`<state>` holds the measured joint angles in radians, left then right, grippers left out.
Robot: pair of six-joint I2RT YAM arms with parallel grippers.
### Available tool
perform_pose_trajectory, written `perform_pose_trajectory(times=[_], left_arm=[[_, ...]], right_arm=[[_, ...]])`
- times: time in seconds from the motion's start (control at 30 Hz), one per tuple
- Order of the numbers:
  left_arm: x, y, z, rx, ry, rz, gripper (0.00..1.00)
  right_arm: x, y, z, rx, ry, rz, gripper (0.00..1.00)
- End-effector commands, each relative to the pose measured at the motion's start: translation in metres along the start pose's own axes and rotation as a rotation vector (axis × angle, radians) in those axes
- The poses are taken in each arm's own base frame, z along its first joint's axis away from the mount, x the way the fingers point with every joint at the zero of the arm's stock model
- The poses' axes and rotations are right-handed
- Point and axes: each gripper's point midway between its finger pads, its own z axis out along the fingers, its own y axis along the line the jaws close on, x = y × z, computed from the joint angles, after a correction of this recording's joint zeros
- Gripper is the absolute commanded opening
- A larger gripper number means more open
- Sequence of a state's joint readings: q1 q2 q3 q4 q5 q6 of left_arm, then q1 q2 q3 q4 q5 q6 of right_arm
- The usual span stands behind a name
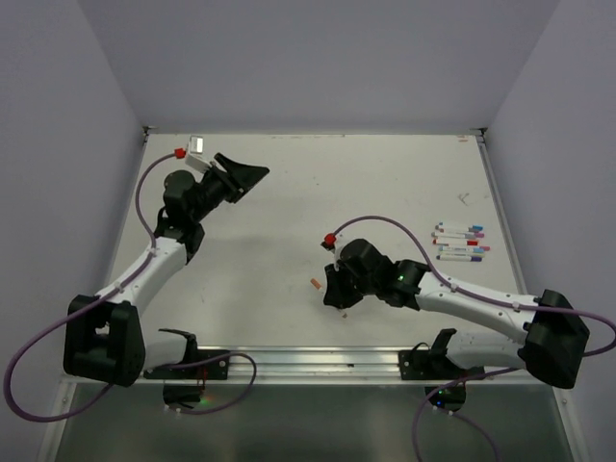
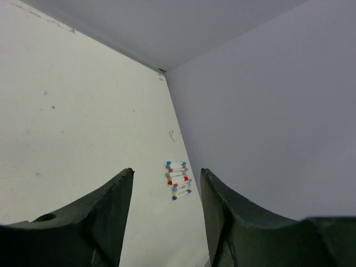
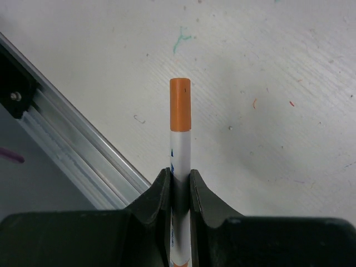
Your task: Open the pen caps
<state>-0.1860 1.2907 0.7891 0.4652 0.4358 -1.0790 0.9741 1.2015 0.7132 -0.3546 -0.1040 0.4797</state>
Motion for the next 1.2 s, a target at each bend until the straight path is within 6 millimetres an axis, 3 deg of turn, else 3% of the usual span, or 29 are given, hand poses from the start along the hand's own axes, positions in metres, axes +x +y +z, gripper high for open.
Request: perform_pose_trajectory(times=[0.0, 0.13, 0.33, 0.47, 0.7, 1.03, 1.17], left_arm=[[0.024, -0.013, -0.026, 0.062, 0.063, 0.085, 0.56], [0.059, -0.026, -0.042, 0.126, 0.127, 0.050, 0.63], [0.094, -0.054, -0.056, 0.238, 0.149, 0.075, 0.66], [0.109, -0.052, -0.059, 0.256, 0.181, 0.057, 0.65], [0.120, -0.041, -0.065, 0.244, 0.198, -0.002, 0.62], [0.125, -0.061, -0.077, 0.316, 0.227, -0.083, 0.60], [0.127, -0.057, -0.076, 0.286, 0.243, -0.093, 0.60]], right_arm=[[-0.041, 0.022, -0.025, -0.059, -0.130, -0.006, 0.00], [-0.067, 0.035, -0.033, -0.091, -0.203, -0.026, 0.00], [-0.102, 0.064, -0.047, -0.171, -0.256, -0.044, 0.00], [-0.123, 0.073, -0.055, -0.180, -0.301, -0.056, 0.00], [-0.135, 0.075, -0.058, -0.171, -0.319, -0.057, 0.00], [-0.149, 0.063, -0.049, -0.159, -0.335, -0.050, 0.00], [-0.153, 0.062, -0.049, -0.159, -0.342, -0.049, 0.00]])
